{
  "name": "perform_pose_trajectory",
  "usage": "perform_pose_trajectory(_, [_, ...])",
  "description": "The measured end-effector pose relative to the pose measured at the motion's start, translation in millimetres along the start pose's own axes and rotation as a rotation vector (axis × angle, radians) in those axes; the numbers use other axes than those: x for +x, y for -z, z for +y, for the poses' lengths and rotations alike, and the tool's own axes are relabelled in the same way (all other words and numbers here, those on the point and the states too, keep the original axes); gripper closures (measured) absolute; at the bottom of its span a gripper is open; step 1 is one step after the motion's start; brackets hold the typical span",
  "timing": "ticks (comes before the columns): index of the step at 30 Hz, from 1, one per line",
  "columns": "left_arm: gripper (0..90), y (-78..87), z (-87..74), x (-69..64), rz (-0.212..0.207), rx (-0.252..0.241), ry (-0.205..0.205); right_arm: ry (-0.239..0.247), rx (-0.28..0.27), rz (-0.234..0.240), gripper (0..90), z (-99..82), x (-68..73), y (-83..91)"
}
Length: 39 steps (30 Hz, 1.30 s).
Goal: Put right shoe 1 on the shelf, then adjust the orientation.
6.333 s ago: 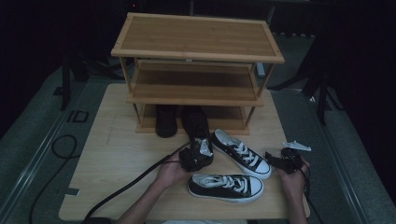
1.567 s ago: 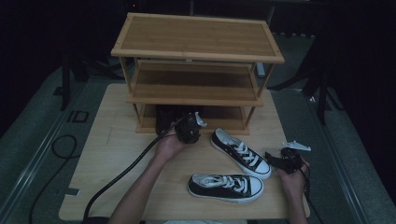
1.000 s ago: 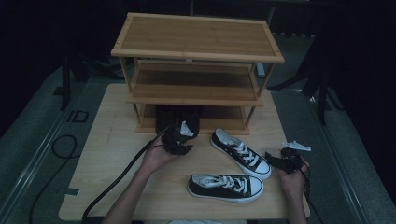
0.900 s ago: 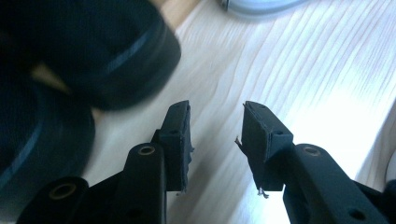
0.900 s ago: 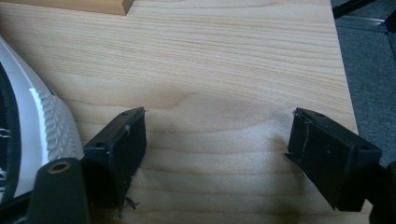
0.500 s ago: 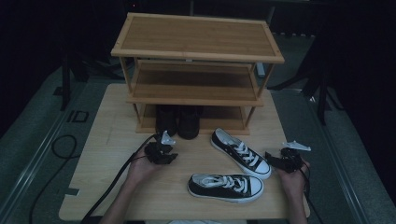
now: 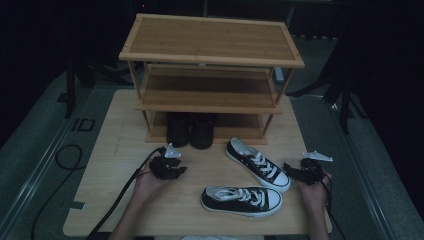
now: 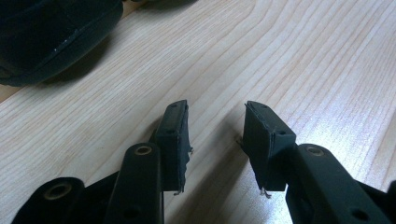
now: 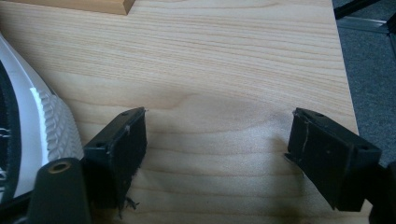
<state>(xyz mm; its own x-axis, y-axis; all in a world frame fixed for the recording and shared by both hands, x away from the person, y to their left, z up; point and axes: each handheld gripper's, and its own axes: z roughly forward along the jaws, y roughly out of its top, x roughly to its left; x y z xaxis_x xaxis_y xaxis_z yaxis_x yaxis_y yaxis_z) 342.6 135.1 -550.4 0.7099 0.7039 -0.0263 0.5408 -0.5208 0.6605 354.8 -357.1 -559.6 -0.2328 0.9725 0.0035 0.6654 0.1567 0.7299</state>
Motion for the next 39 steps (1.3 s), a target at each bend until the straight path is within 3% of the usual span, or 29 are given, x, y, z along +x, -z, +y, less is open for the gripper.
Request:
perform_pose_trajectory(3, [60.5,0.1,-1.6,0.4,-0.002,-0.012,0.006,-0.001,0.001,0.001,21.1,0.2,-0.2,0.2])
perform_pose_trajectory(5, [60.4,0.2,-2.5,1.6,-0.009,-0.019,0.009,-0.005,0.001,0.006,27.9,0.7,-0.9,1.8])
perform_pose_trajectory(9, [60.3,0.4,-4.1,3.5,-0.022,-0.032,0.020,-0.059,-0.022,0.075,37.3,2.6,-4.6,10.9])
perform_pose_trajectory(13, [60.3,0.5,-4.9,4.2,-0.028,-0.038,0.023,-0.038,-0.050,0.096,42.7,7.1,0.0,26.4])
perform_pose_trajectory(22, [60.2,0.3,-5.4,2.7,-0.019,-0.041,0.018,0.119,-0.041,0.160,46.9,12.7,33.2,54.2])
perform_pose_trajectory(26, [60.2,0.4,-5.3,4.0,-0.027,-0.042,0.018,0.132,-0.059,0.214,50.5,15.7,42.7,65.1])
perform_pose_trajectory(28, [60.1,0.1,-5.2,3.8,-0.026,-0.043,0.018,0.163,-0.069,0.257,57.6,18.2,48.9,72.6])
perform_pose_trajectory(33, [59.8,-0.4,-5.2,3.6,-0.024,-0.046,0.016,0.246,-0.057,0.345,87.5,20.6,63.9,80.7])
perform_pose_trajectory(36, [59.7,-0.4,-5.1,3.2,-0.022,-0.045,0.014,0.271,-0.042,0.374,90.0,20.5,69.4,80.0])
perform_pose_trajectory(39, [59.6,-0.4,-5.2,3.3,-0.023,-0.045,0.010,0.326,0.001,0.417,90.0,18.0,78.0,76.2])
